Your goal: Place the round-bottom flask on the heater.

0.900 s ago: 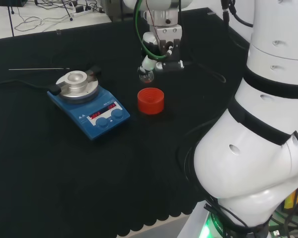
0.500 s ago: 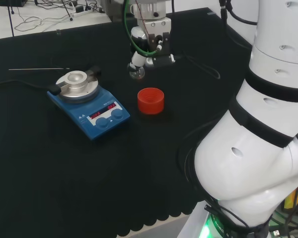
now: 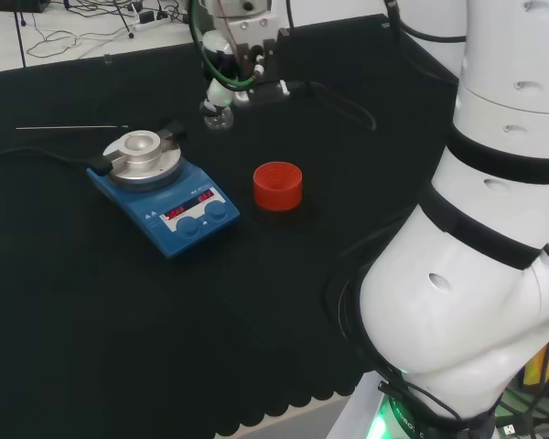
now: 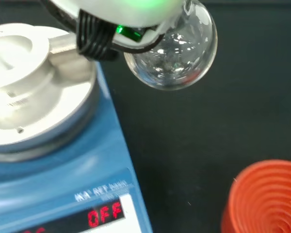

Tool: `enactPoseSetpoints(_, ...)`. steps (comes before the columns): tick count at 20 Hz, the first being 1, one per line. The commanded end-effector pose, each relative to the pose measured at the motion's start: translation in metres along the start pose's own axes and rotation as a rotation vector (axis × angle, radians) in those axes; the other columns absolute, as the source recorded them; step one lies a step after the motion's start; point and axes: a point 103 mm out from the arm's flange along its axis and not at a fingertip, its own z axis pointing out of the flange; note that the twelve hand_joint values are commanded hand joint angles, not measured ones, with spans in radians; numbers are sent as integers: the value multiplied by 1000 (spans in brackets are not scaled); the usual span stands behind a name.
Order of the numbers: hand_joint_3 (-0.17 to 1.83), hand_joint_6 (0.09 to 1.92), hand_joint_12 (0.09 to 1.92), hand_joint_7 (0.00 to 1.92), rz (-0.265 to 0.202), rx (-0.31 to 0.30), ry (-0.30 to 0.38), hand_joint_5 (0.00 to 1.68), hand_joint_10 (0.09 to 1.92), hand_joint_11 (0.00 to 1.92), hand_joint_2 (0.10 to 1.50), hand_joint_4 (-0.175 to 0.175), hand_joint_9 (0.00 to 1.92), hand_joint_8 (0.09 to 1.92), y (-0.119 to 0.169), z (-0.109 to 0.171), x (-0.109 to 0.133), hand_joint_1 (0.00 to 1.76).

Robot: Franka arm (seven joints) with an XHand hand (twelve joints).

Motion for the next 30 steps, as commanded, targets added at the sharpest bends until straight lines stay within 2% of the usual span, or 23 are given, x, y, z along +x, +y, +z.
enactPoseSetpoints(1,770,944,1272,525,-80,33,-53,1147,525,576,660,-5,798,672,26,-7,58,1138)
enactPoseSetpoints(5,770,944,1272,524,-122,49,-68,1147,525,576,660,-4,798,672,41,-7,81,1138)
enactPoseSetpoints(11,772,944,1272,523,-159,67,-63,1147,525,576,659,-1,798,672,59,-4,98,1137)
enactPoseSetpoints(25,774,945,1271,517,-210,100,-73,1148,524,576,658,2,796,671,73,10,117,1137)
enactPoseSetpoints(30,775,945,1271,517,-209,113,-74,1148,524,576,657,3,796,671,77,14,117,1137)
